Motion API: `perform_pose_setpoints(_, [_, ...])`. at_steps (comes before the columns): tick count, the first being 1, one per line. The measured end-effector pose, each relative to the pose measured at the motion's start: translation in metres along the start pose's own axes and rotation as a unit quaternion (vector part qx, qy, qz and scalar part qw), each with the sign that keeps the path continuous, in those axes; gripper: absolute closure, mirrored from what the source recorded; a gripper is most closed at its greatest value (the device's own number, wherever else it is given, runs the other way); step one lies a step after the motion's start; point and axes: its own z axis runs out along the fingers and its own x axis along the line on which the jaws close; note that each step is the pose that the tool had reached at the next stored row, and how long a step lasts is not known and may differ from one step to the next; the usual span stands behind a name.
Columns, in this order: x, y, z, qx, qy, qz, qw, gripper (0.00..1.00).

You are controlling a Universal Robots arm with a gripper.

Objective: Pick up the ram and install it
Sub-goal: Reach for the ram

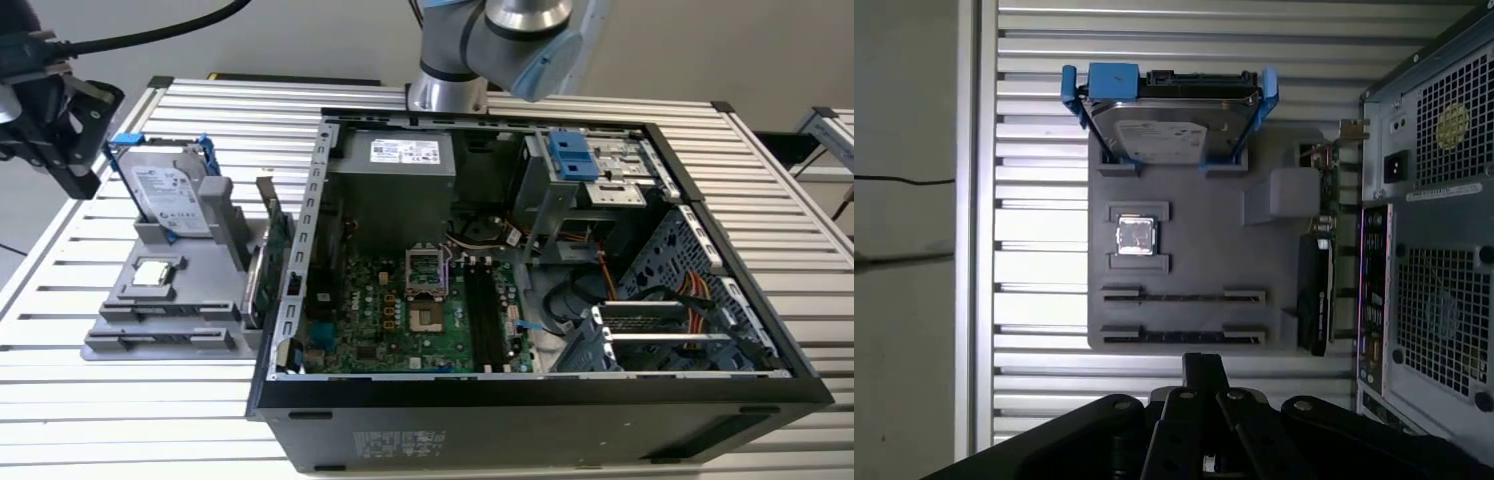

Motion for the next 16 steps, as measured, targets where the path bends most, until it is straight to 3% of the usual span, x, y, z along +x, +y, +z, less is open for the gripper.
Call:
perform_pose_setpoints(9, [0.0000, -0.0082, 0.0005, 0.0002, -0.0005, 0.011, 0.9999, 1.00])
perform_pose_setpoints(16, [0.0000, -0.0110, 0.0010, 0.0003, -0.0006, 0.014, 0.9999, 1.00])
